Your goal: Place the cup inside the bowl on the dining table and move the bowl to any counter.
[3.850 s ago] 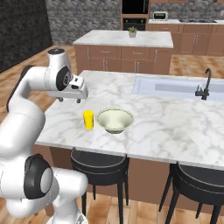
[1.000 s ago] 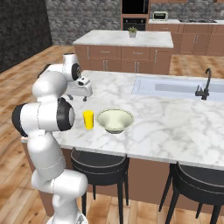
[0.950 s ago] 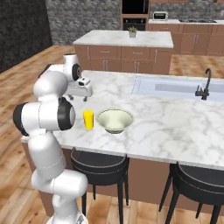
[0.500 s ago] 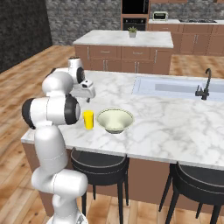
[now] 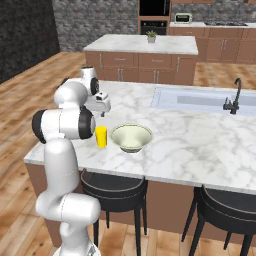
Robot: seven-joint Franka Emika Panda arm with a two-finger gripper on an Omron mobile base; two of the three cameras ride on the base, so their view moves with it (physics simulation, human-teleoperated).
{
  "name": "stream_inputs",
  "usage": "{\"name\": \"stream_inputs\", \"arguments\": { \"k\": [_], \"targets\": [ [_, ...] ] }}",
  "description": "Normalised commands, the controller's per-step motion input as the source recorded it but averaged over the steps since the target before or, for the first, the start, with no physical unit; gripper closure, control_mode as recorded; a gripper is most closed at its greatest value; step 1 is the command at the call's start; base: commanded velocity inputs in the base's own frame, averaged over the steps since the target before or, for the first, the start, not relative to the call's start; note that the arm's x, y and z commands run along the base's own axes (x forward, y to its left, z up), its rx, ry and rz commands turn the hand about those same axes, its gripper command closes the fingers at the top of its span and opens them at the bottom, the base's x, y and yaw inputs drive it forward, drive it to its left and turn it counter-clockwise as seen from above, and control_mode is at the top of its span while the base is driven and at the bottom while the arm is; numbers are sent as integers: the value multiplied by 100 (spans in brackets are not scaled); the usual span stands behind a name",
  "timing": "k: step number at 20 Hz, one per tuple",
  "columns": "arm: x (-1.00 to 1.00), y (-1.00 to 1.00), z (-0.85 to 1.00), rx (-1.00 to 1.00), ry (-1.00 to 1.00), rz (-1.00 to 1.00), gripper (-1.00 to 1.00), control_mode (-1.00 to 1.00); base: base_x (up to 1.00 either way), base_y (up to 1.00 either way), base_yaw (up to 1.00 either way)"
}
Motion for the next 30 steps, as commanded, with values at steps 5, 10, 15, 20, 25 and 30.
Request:
{"name": "stream_inputs", "arguments": {
  "k": [5, 10, 15, 20, 25, 30],
  "targets": [
    [0, 0, -23, 0, 0, 0, -100, -100, 0, 0, 0],
    [0, 0, -31, 0, 1, 0, -100, -100, 0, 0, 0],
    [-2, 0, -18, 0, 3, 0, -100, -100, 0, 0, 0],
    [-3, 0, -6, 0, 1, 0, -100, -100, 0, 0, 0],
    [-12, 0, 0, 0, 0, 0, -100, -100, 0, 0, 0],
    [-19, 0, 0, 0, 0, 0, -100, -100, 0, 0, 0]
  ]
}}
